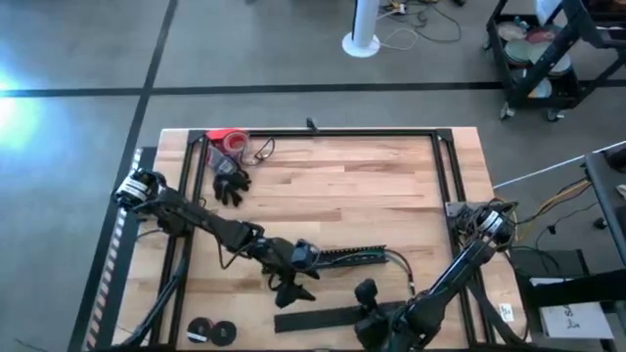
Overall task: Ziptie cables
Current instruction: Close the black cable duct
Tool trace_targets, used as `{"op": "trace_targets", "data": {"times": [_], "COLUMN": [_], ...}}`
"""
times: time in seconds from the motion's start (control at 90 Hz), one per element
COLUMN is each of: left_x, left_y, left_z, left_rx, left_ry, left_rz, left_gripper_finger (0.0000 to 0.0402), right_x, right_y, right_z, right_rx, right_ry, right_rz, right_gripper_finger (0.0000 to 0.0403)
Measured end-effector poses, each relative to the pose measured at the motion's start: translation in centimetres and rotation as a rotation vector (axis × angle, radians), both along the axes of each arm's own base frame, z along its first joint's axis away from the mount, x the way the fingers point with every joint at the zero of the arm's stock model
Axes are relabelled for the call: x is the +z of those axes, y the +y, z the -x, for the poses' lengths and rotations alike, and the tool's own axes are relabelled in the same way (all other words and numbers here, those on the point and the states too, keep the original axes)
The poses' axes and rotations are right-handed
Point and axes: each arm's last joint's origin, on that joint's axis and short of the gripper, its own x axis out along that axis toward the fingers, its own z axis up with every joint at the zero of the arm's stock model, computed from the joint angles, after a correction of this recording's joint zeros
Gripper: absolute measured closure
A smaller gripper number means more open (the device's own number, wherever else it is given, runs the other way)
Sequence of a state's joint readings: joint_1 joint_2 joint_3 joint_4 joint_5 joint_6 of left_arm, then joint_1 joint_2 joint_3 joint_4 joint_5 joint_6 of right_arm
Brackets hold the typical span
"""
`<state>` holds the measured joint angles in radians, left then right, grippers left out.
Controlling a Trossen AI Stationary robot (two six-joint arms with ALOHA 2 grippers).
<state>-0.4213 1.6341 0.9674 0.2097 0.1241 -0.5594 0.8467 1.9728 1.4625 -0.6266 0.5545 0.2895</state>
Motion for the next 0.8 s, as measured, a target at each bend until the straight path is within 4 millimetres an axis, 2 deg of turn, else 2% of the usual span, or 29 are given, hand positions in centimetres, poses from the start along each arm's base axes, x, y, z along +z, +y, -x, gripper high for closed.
{"op": "trace_targets", "data": {"times": [0.111,0.267,0.422,0.622,0.8], "left_x": [-0.5,-1.6,-3.1,-5.0,-6.9], "left_y": [-1.9,-5.0,-9.1,-12.3,-13.4], "left_z": [1.2,2.6,3.4,2.7,2.2], "left_rx": [0.023,0.134,0.205,0.266,0.268], "left_ry": [-0.08,-0.115,-0.132,-0.099,0.039], "left_rz": [-0.051,-0.175,-0.245,-0.315,-0.358], "left_gripper_finger": [0.009,0.009,0.009,0.009,0.009], "right_x": [-1.3,-3.8,-6.4,-8.5,-9.5], "right_y": [0.7,0.4,-1.5,-3.9,-4.1], "right_z": [0.3,0.5,0.8,1.1,0.5], "right_rx": [-0.045,-0.052,-0.089,-0.137,-0.095], "right_ry": [-0.072,-0.211,-0.308,-0.394,-0.397], "right_rz": [-0.143,-0.309,-0.43,-0.454,-0.461], "right_gripper_finger": [0.0294,0.0212,0.0152,0.0105,0.0097]}}
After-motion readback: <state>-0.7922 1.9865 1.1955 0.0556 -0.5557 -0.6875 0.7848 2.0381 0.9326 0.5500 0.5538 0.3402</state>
